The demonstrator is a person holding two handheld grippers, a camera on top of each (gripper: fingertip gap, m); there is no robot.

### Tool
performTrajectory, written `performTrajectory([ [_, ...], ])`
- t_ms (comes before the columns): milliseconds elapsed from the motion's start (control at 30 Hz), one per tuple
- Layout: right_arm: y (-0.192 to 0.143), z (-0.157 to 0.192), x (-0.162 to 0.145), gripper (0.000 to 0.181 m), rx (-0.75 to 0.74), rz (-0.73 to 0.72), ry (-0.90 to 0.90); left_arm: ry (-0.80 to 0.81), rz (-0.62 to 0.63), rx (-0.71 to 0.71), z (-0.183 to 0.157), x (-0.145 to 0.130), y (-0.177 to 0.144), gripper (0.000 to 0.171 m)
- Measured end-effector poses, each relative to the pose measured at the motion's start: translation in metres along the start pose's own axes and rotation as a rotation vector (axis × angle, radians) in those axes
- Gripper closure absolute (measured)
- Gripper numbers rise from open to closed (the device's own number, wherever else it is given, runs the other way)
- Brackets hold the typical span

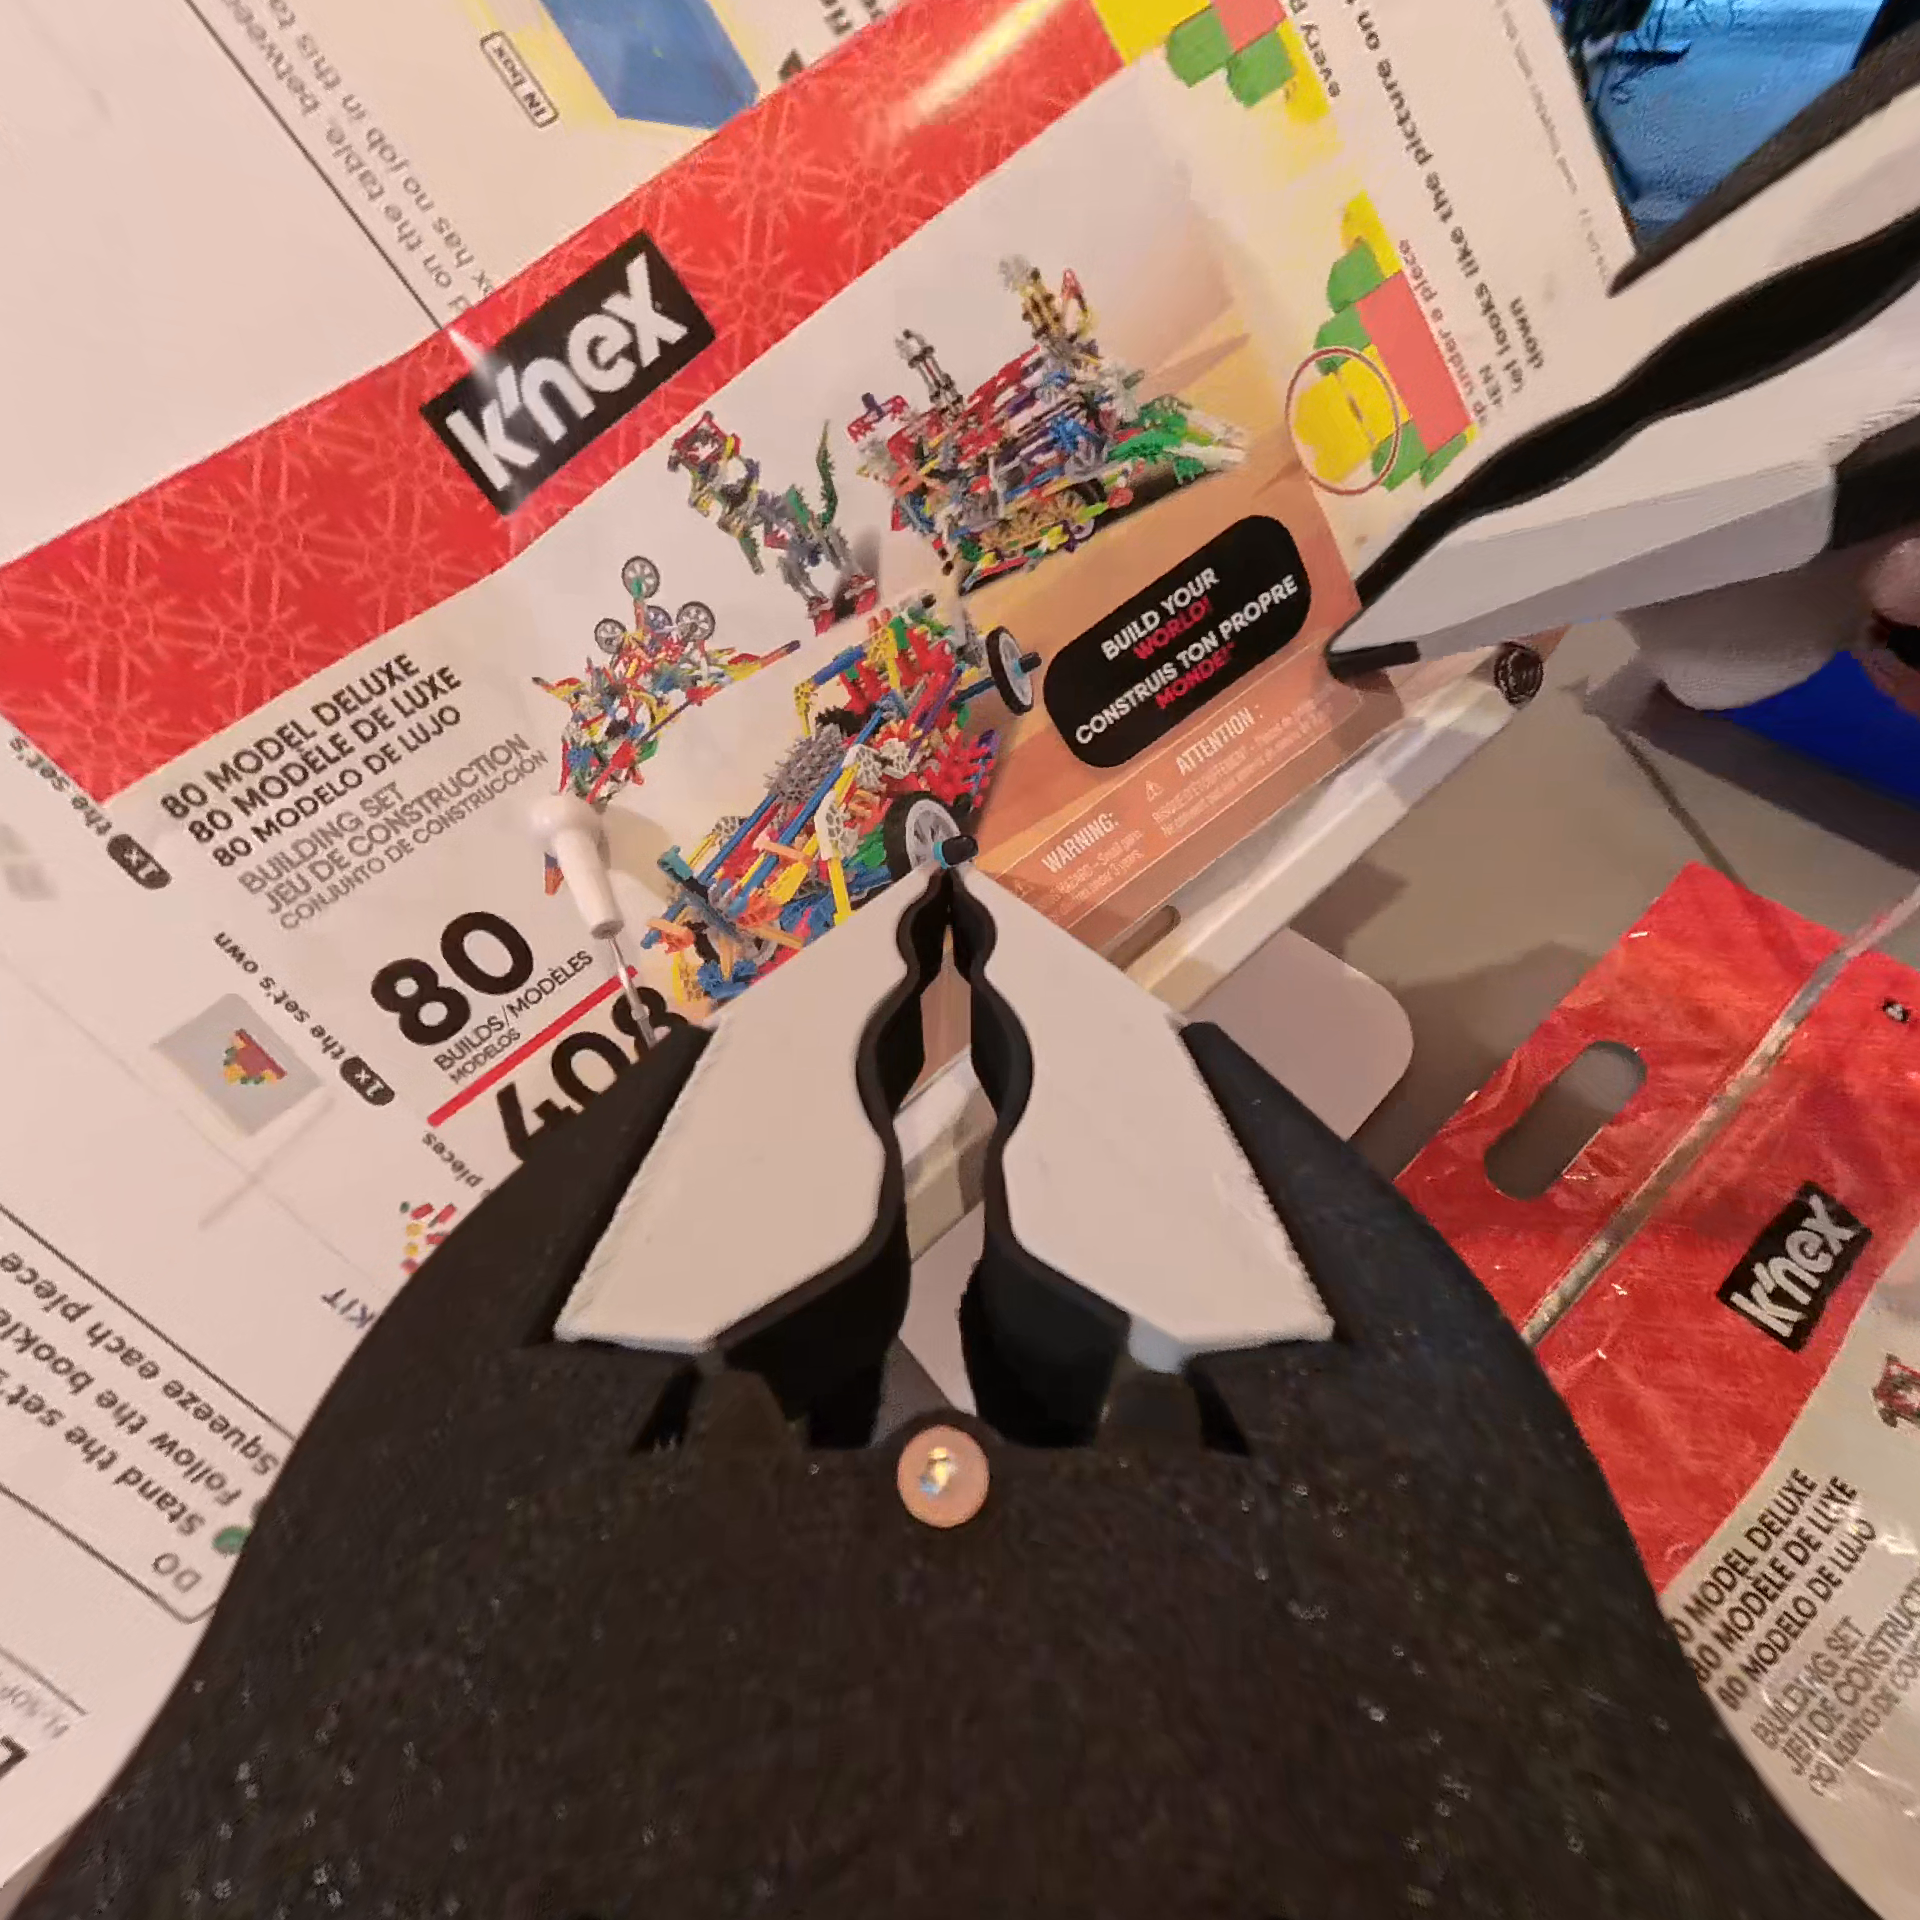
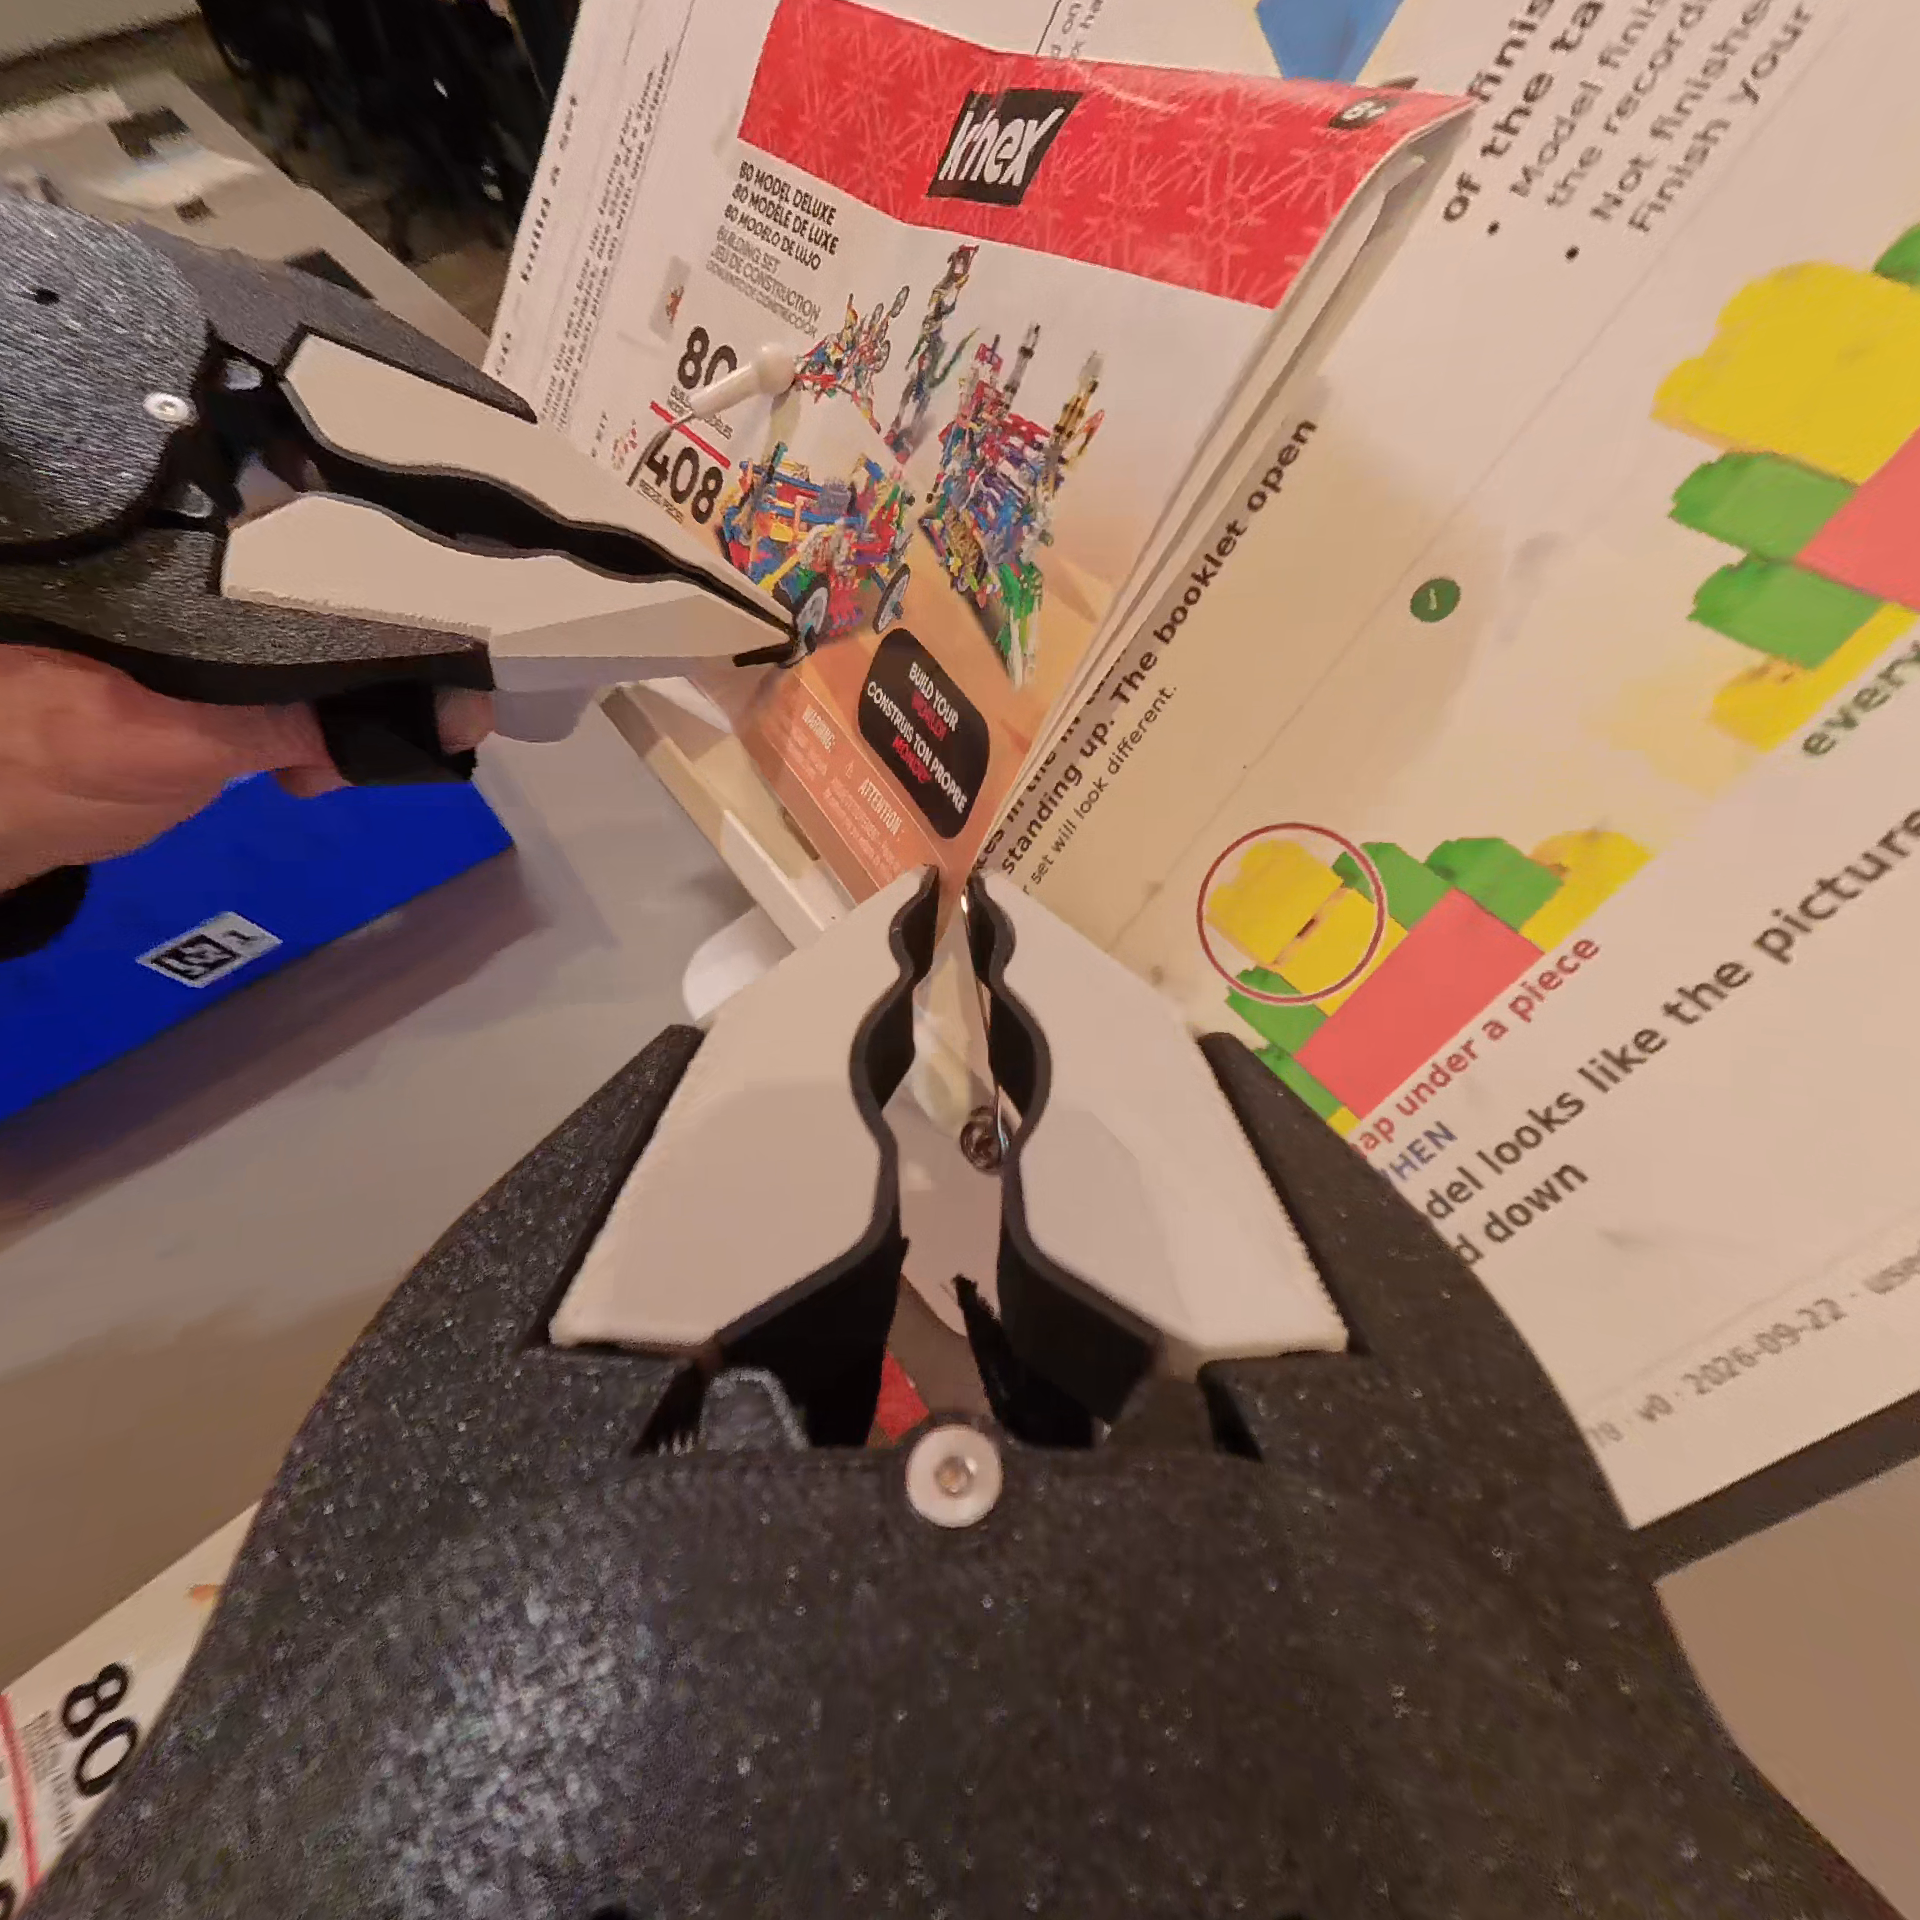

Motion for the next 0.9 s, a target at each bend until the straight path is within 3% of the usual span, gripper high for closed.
performTrajectory([
  [133,-0.004,-0.003,-0.006,0.170,0.024,0.028,-0.022,0.025,-0.008,0.027,0.000,-0.003,-0.001,0.171],
  [200,-0.003,-0.004,-0.007,0.181,0.011,0.028,-0.046,0.011,-0.008,0.025,0.000,-0.003,-0.002,0.171],
  [300,-0.003,-0.006,-0.006,0.181,-0.013,0.007,-0.055,-0.010,-0.006,0.030,0.002,-0.004,-0.002,0.171],
  [700,-0.025,-0.021,-0.025,0.181,-0.036,-0.372,0.296,-0.023,0.012,0.041,0.001,-0.004,-0.002,0.171],
  [800,-0.025,-0.016,-0.026,0.181,-0.040,-0.393,0.237,-0.043,0.007,0.034,0.002,-0.005,-0.003,0.171],
  [900,-0.019,-0.007,-0.019,0.181,-0.053,-0.333,0.055,-0.064,-0.005,0.038,0.002,-0.006,-0.002,0.171],
])
Point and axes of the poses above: each gripper's, where its closed fingertips meet, y out along the fingers, x out of its top, z = x × y across the jaws, the point moved 7 cm from there along -y, back along the fingers, and after that the axes turned 6 degrees about -z, right-handed, at the moved point
